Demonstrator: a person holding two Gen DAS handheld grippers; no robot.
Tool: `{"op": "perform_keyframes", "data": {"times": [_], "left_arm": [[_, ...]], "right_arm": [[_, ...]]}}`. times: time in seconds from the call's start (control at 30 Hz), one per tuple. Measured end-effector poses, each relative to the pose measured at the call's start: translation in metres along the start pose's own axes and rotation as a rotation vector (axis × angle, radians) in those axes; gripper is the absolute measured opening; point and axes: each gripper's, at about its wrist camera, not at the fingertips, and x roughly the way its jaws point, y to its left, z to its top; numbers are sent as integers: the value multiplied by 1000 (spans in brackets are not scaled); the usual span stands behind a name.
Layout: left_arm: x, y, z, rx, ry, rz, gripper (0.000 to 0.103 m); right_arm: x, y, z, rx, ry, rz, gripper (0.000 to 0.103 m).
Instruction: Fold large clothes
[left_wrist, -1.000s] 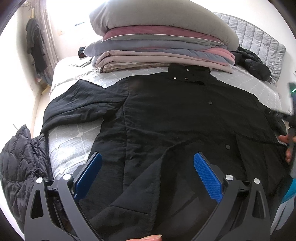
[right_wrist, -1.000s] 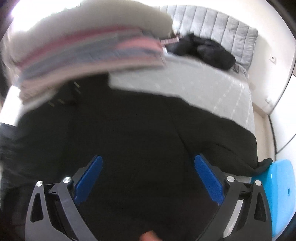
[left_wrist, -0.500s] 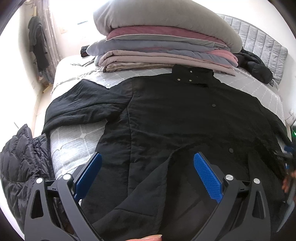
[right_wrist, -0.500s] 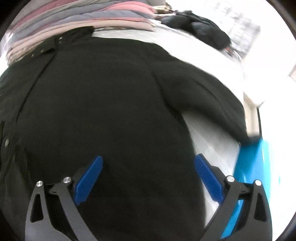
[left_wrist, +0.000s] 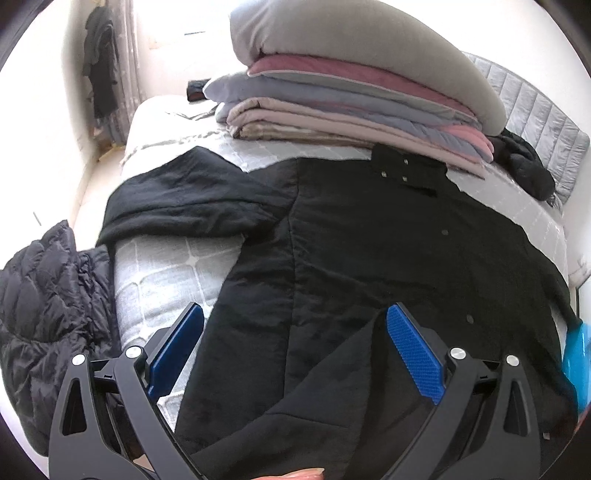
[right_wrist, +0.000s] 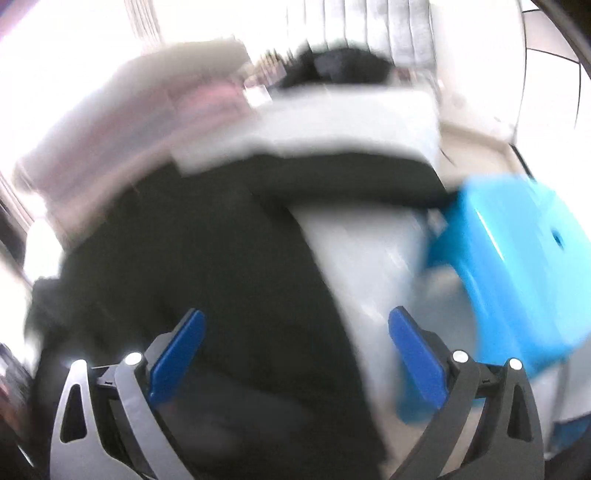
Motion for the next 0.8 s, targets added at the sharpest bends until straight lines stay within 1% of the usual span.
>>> {"op": "perform_keyframes", "data": {"times": [0.03, 0.07, 0.1, 0.13, 0.17, 0.2, 0.23, 0.27, 0.3, 0.33, 0.37, 0.43, 0.5, 0.53, 0.57, 0.6, 0.63, 0.67, 0.7, 0.73, 0.77, 0.8], "left_arm": [[1, -1, 1, 4, -1, 3, 96], [2, -2, 1, 10, 3, 3, 96], [4, -3, 1, 16, 7, 2, 96], [6, -4, 2, 27, 13, 3, 96], [7, -4, 2, 36, 13, 6, 96], [6, -4, 2, 40, 13, 8, 96], [6, -1, 3, 42, 11, 11, 96], [4, 3, 4, 38, 9, 11, 96], [3, 6, 4, 32, 8, 10, 96], [1, 12, 5, 22, 6, 8, 96], [-1, 18, 6, 11, 3, 7, 96], [-4, 28, 6, -2, -3, 7, 96], [-7, 37, 6, -23, -4, -5, 96], [-8, 42, 6, -45, 2, -28, 96], [-11, 47, 4, -78, 6, -78, 96], [-12, 49, 3, -103, 13, -130, 96], [-13, 48, 2, -115, 20, -174, 96], [-13, 44, -1, -110, 28, -210, 96], [-13, 40, -2, -99, 34, -227, 96], [-13, 29, -6, -64, 46, -264, 96], [-13, 18, -10, -32, 58, -318, 96], [-13, 4, -15, 6, 81, -389, 96]], "right_arm": [[0, 12, 10, 8, -33, 32, 96], [10, 28, 25, 5, -38, 78, 96], [28, 42, 34, -7, -6, 93, 96], [50, 53, 38, -33, 40, 82, 96], [82, 65, 37, -86, 112, 47, 96], [107, 69, 31, -117, 185, 20, 96], [130, 70, 22, -128, 275, 13, 96], [150, 66, 5, -101, 380, 41, 96], [152, 61, -5, -76, 409, 75, 96], [140, 58, -15, -71, 386, 118, 96], [127, 54, -22, -66, 381, 155, 96], [105, 49, -33, -40, 406, 199, 96], [73, 49, -41, -97, 365, 188, 96], [57, 46, -38, -93, 336, 206, 96], [48, 42, -31, -64, 310, 228, 96], [38, 37, -22, -21, 256, 252, 96], [26, 32, -9, 16, 185, 245, 96], [26, 27, 4, 27, 154, 218, 96], [28, 28, 14, 21, 138, 154, 96], [34, 31, 21, -21, 138, 40, 96], [48, 40, 29, -132, 144, -128, 96], [64, 49, 30, -243, 171, -261, 96]]}}
